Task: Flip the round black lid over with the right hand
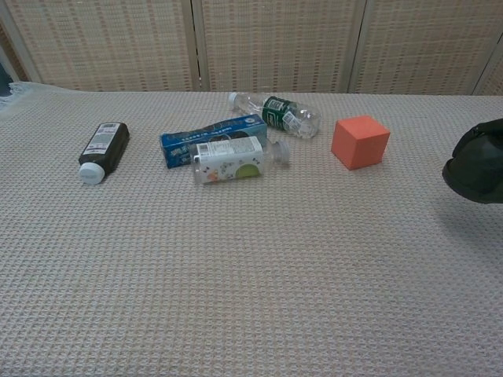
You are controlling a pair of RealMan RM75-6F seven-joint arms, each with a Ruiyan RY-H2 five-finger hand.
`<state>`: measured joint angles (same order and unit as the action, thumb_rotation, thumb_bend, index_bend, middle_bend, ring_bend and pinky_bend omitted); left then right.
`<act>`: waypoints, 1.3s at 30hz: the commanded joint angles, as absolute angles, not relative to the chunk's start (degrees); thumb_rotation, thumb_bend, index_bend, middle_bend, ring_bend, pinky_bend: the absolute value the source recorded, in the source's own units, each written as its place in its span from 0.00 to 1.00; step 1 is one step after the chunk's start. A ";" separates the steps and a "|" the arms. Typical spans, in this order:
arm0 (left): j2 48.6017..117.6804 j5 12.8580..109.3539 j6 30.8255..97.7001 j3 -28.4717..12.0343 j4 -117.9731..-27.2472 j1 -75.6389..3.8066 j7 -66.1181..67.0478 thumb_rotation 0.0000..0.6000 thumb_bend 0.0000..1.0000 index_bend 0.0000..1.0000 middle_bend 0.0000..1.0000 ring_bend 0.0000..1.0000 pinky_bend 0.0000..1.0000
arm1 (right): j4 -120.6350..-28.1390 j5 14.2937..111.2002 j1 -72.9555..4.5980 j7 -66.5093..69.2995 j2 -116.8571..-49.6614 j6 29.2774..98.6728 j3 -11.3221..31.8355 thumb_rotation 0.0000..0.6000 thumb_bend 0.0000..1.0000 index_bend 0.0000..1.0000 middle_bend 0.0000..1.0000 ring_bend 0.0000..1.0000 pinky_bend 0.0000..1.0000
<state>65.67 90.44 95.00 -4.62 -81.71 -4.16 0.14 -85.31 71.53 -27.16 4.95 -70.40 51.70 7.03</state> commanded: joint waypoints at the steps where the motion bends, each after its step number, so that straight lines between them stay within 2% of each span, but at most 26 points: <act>1: 65.66 90.42 94.99 -4.62 -81.70 -4.17 0.12 1.00 0.54 0.56 0.34 0.28 0.56 | -85.17 69.84 -27.93 2.12 -71.02 50.18 6.36 1.00 0.38 0.63 0.52 0.62 0.76; 8: 65.65 90.44 95.03 -4.64 -81.61 -4.16 -0.03 1.00 0.54 0.56 0.34 0.28 0.56 | -80.82 68.04 -28.69 -5.82 -76.19 50.50 4.80 1.00 0.38 0.61 0.52 0.60 0.74; 18: 65.38 90.11 95.55 -4.95 -81.56 -3.91 -1.10 1.00 0.54 0.56 0.34 0.28 0.56 | -77.24 67.40 -28.84 -9.87 -79.45 51.09 3.95 1.00 0.38 0.56 0.52 0.55 0.71; 20: 65.37 90.11 95.51 -4.94 -81.53 -3.91 -1.15 1.00 0.54 0.56 0.34 0.28 0.56 | -77.39 67.16 -28.90 -9.94 -79.34 50.70 3.90 1.00 0.38 0.53 0.49 0.50 0.66; 27: 65.38 90.12 95.15 -4.85 -81.59 -4.02 -0.78 1.00 0.54 0.56 0.35 0.28 0.56 | -78.30 67.27 -29.08 -9.24 -78.16 49.86 3.84 1.00 0.37 0.28 0.21 0.08 0.36; 31: 65.42 90.06 95.13 -4.87 -81.60 -4.02 -0.72 1.00 0.54 0.56 0.35 0.28 0.56 | -78.65 67.27 -28.94 -8.87 -77.56 50.25 4.06 1.00 0.37 0.22 0.14 0.00 0.29; 39: 65.57 90.35 95.06 -4.72 -81.57 -4.09 -0.29 1.00 0.54 0.56 0.35 0.28 0.56 | -79.65 66.35 -28.78 -9.13 -76.29 49.88 4.03 1.00 0.36 0.14 0.06 0.00 0.21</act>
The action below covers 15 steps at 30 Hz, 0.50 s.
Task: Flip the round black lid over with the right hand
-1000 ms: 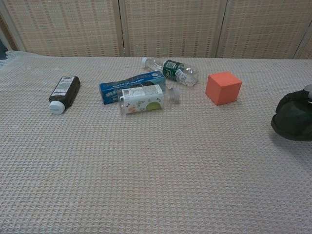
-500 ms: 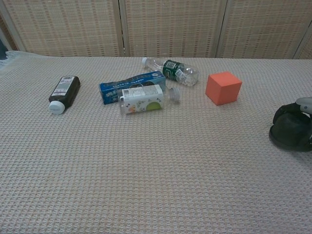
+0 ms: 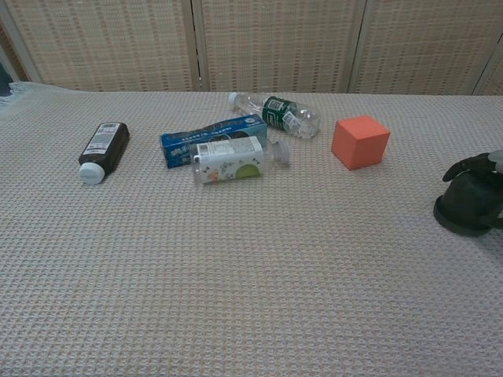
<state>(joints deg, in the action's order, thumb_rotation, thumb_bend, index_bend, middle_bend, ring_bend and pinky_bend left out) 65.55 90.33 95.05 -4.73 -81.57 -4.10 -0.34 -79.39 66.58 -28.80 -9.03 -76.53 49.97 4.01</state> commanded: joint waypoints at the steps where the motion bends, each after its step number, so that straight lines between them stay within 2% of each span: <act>1: 65.59 90.37 95.09 -4.72 -81.57 -4.09 -0.23 1.00 0.54 0.56 0.35 0.28 0.56 | -79.96 66.10 -28.76 -9.20 -76.05 49.84 4.06 1.00 0.36 0.12 0.04 0.00 0.19; 6: 65.58 90.29 95.11 -4.75 -81.61 -4.05 -0.26 1.00 0.54 0.56 0.35 0.28 0.56 | -81.33 65.29 -28.63 -9.44 -74.95 49.87 4.22 1.00 0.34 0.04 0.00 0.00 0.16; 12: 65.60 90.36 95.05 -4.68 -81.65 -4.07 -0.05 1.00 0.54 0.56 0.35 0.28 0.56 | -83.27 65.46 -28.22 -8.74 -73.58 50.35 4.19 1.00 0.32 0.02 0.00 0.00 0.16; 15: 65.65 90.34 94.98 -4.69 -81.64 -4.10 0.03 1.00 0.54 0.56 0.35 0.28 0.56 | -83.85 66.21 -27.80 -8.14 -73.48 51.47 4.25 1.00 0.32 0.05 0.00 0.00 0.18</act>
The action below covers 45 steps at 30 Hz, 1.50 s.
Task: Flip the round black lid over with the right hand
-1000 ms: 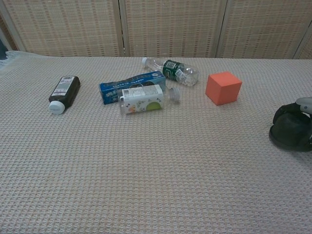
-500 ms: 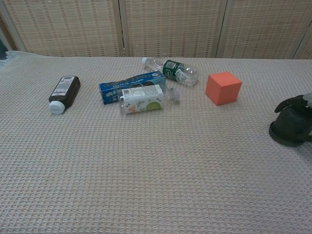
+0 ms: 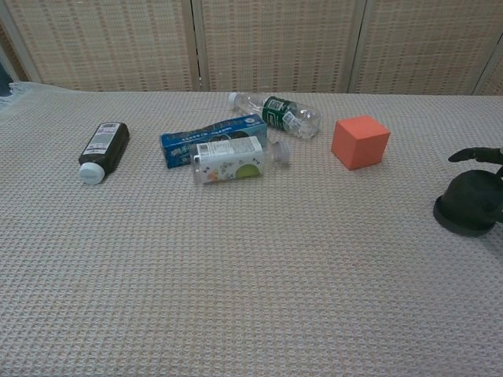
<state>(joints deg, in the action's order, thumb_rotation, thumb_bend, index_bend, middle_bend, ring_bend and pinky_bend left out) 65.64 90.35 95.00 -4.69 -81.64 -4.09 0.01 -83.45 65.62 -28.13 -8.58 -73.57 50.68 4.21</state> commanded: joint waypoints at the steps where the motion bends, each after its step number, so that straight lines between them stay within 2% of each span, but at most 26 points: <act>1: 65.64 90.34 94.95 -4.68 -81.66 -4.12 0.08 1.00 0.54 0.56 0.35 0.28 0.56 | -84.03 66.79 -27.56 -7.86 -73.53 52.14 4.21 1.00 0.32 0.06 0.00 0.00 0.19; 4: 65.65 90.33 94.94 -4.69 -81.67 -4.12 0.11 1.00 0.54 0.56 0.35 0.28 0.56 | -84.00 68.05 -27.00 -7.42 -73.95 53.80 4.15 1.00 0.32 0.16 0.07 0.02 0.29; 7: 65.65 90.36 95.05 -4.71 -81.67 -4.10 0.04 1.00 0.54 0.56 0.35 0.28 0.56 | -83.42 68.39 -26.63 -7.75 -74.64 55.01 4.22 1.00 0.32 0.29 0.21 0.16 0.43; 9: 65.64 90.37 95.12 -4.71 -81.66 -4.07 -0.03 1.00 0.54 0.56 0.35 0.28 0.56 | -82.92 67.89 -26.50 -8.44 -75.17 55.40 4.35 1.00 0.32 0.34 0.27 0.25 0.49; 15: 65.60 90.30 95.04 -4.75 -81.66 -4.09 -0.07 1.00 0.54 0.56 0.35 0.28 0.56 | -81.82 67.17 -25.98 -10.42 -76.75 57.93 5.16 1.00 0.32 0.49 0.39 0.40 0.61; 18: 65.66 90.28 95.02 -4.77 -81.61 -4.12 -0.03 1.00 0.54 0.56 0.35 0.28 0.56 | -81.97 68.07 -25.50 -9.69 -77.00 59.53 5.51 1.00 0.32 0.53 0.42 0.42 0.63; 26: 65.63 90.29 95.10 -4.74 -81.69 -4.05 -0.03 1.00 0.54 0.56 0.35 0.28 0.56 | -86.81 72.67 -23.35 -1.59 -72.98 62.86 5.72 1.00 0.32 0.55 0.44 0.44 0.65; 32: 65.68 90.32 95.05 -4.70 -81.73 -4.06 0.01 1.00 0.54 0.56 0.35 0.28 0.56 | -94.09 70.54 -22.85 1.01 -64.14 56.84 3.75 1.00 0.32 0.55 0.44 0.44 0.65; 39: 65.93 90.71 94.53 -4.39 -81.79 -4.32 0.72 1.00 0.54 0.56 0.35 0.28 0.56 | -95.36 67.21 -22.43 -2.68 -62.03 53.84 1.58 1.00 0.32 0.54 0.44 0.44 0.65; 42: 66.00 90.57 94.33 -4.37 -81.76 -4.36 0.78 1.00 0.54 0.56 0.35 0.28 0.56 | -94.92 66.07 -22.72 -4.27 -62.18 52.27 0.80 1.00 0.32 0.51 0.42 0.39 0.65; 45: 66.01 90.54 94.22 -4.36 -81.76 -4.40 0.85 1.00 0.54 0.56 0.35 0.28 0.56 | -94.77 64.94 -23.47 -5.72 -62.09 50.39 0.35 1.00 0.32 0.44 0.32 0.29 0.59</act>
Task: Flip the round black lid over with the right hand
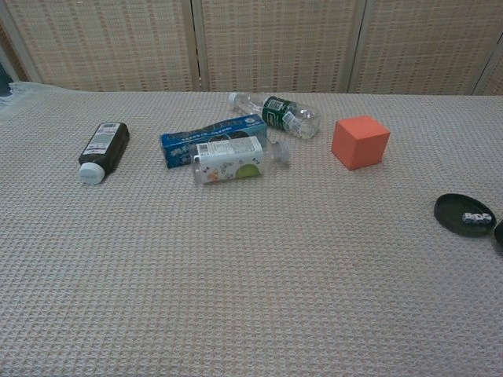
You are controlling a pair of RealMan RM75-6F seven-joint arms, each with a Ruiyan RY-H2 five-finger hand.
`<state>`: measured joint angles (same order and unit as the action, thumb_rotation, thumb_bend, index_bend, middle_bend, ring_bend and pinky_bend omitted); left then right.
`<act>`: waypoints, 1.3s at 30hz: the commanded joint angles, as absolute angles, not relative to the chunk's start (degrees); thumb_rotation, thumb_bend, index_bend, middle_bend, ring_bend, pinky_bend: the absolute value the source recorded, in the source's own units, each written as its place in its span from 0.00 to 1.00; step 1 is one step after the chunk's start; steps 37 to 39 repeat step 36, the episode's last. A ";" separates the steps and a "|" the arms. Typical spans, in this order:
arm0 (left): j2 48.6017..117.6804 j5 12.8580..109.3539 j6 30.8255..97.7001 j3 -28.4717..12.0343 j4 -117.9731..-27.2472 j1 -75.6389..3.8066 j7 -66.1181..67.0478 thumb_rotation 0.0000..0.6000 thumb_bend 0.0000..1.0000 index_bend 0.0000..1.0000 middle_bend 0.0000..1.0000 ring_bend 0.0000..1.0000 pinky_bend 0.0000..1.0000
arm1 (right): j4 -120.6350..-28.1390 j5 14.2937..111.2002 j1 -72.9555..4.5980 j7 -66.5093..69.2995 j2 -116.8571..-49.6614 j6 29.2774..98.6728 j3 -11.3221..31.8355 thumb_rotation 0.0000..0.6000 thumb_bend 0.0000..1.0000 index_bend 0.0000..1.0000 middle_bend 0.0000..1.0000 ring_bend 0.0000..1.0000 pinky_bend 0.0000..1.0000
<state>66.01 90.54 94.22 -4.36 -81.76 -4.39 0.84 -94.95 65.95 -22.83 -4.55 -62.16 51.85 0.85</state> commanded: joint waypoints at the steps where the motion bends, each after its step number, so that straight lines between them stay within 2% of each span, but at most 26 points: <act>1: 66.00 90.54 94.25 -4.36 -81.75 -4.39 0.82 1.00 0.54 0.56 0.35 0.28 0.56 | -94.82 64.70 -23.65 -5.90 -62.04 49.94 0.29 1.00 0.32 0.40 0.28 0.24 0.55; 4: 65.98 90.47 94.34 -4.40 -81.71 -4.34 0.65 1.00 0.54 0.56 0.35 0.28 0.56 | -95.32 64.44 -24.17 -6.03 -61.39 48.62 0.10 1.00 0.30 0.28 0.16 0.10 0.42; 6: 65.92 90.34 94.35 -4.46 -81.70 -4.31 0.47 1.00 0.54 0.56 0.35 0.28 0.56 | -95.84 64.72 -24.76 -6.35 -60.24 47.01 -0.45 1.00 0.24 0.18 0.05 0.02 0.28; 8: 65.88 90.24 94.41 -4.52 -81.70 -4.28 0.31 1.00 0.54 0.56 0.35 0.28 0.56 | -96.61 64.78 -25.08 -6.02 -59.26 46.06 -0.61 1.00 0.19 0.08 0.00 0.00 0.17; 10: 65.85 90.17 94.53 -4.59 -81.67 -4.23 0.11 1.00 0.54 0.56 0.35 0.28 0.56 | -97.73 65.27 -25.35 -5.08 -57.81 44.91 -0.82 1.00 0.16 0.01 0.00 0.00 0.11; 14: 65.85 90.16 94.70 -4.66 -81.66 -4.19 0.04 1.00 0.54 0.56 0.35 0.28 0.56 | -99.64 67.58 -25.04 -1.52 -55.35 44.52 -0.69 1.00 0.15 0.00 0.00 0.00 0.08; 17: 65.87 90.22 94.71 -4.62 -81.68 -4.18 0.22 1.00 0.54 0.56 0.35 0.28 0.56 | -100.75 70.84 -23.45 2.44 -54.02 47.70 -0.03 1.00 0.14 0.00 0.00 0.00 0.07; 20: 65.88 90.24 94.74 -4.60 -81.66 -4.15 0.33 1.00 0.54 0.56 0.35 0.28 0.56 | -100.10 75.22 -19.27 4.86 -55.44 58.57 1.38 1.00 0.14 0.00 0.00 0.00 0.07; 24: 66.00 90.17 94.70 -4.64 -81.52 -4.17 0.67 1.00 0.54 0.56 0.35 0.28 0.56 | -92.00 80.38 -12.21 -2.44 -64.21 79.35 3.54 1.00 0.14 0.00 0.00 0.00 0.06; 25: 66.03 90.13 94.65 -4.62 -81.53 -4.17 0.82 1.00 0.54 0.56 0.35 0.28 0.56 | -90.73 80.27 -11.17 -3.79 -65.85 81.75 3.81 1.00 0.14 0.00 0.00 0.00 0.05; 28: 66.11 90.16 94.45 -4.54 -81.67 -4.23 1.32 1.00 0.54 0.56 0.35 0.28 0.56 | -89.46 78.87 -9.36 -5.85 -68.27 84.63 4.40 1.00 0.14 0.00 0.00 0.00 0.03; 39: 66.66 91.00 94.22 -4.26 -81.28 -4.65 2.33 1.00 0.54 0.56 0.35 0.28 0.56 | -90.62 83.12 -7.61 -1.48 -67.20 87.60 3.81 1.00 0.14 0.00 0.00 0.00 0.02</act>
